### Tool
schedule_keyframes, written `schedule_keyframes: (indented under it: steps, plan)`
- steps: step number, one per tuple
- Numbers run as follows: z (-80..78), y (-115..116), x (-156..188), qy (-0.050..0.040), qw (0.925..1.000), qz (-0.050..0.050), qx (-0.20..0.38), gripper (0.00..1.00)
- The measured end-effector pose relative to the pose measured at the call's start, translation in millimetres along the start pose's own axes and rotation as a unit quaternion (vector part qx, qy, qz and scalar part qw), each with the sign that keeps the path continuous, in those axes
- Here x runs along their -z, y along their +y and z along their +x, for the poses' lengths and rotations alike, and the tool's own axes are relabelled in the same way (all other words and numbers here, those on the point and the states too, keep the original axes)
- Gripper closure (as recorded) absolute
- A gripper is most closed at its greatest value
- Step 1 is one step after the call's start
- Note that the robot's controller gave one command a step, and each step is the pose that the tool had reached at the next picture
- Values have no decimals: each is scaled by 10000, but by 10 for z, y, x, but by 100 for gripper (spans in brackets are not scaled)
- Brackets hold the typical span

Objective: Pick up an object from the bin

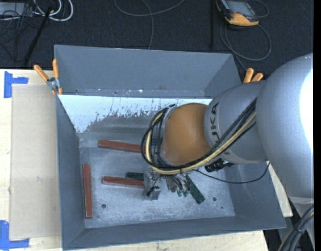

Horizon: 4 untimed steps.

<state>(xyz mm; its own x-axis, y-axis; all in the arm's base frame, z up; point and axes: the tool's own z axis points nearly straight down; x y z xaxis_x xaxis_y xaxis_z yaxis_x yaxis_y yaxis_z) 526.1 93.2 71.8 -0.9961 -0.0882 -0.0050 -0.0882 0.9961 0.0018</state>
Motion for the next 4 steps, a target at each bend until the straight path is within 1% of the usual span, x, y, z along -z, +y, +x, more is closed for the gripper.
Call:
schedule_keyframes:
  steps: [1,2,3,4]
  plan:
    - [16,-6,-19,23,10000,5,-1,0]
    - [9,733,-24,21,9996,-12,282,0]
    - [6,685,-25,30,9997,7,244,100]
    - [-806,904,967,1,9808,1,1951,100]
